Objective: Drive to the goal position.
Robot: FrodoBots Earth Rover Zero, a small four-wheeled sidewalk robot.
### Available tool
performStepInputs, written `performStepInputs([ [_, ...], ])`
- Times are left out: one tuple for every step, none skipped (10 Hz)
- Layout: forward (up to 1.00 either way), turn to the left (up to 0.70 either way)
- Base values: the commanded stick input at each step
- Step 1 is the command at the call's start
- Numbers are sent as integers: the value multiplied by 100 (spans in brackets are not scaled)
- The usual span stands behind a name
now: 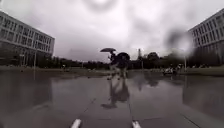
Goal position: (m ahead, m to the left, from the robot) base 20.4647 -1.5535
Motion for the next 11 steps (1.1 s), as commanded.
performStepInputs([
  [6, 0],
  [6, 0],
  [5, 0],
  [5, 0],
  [6, 0],
  [6, 0],
  [6, 0],
  [6, 0],
  [5, 0],
  [6, 0],
  [6, 0],
])
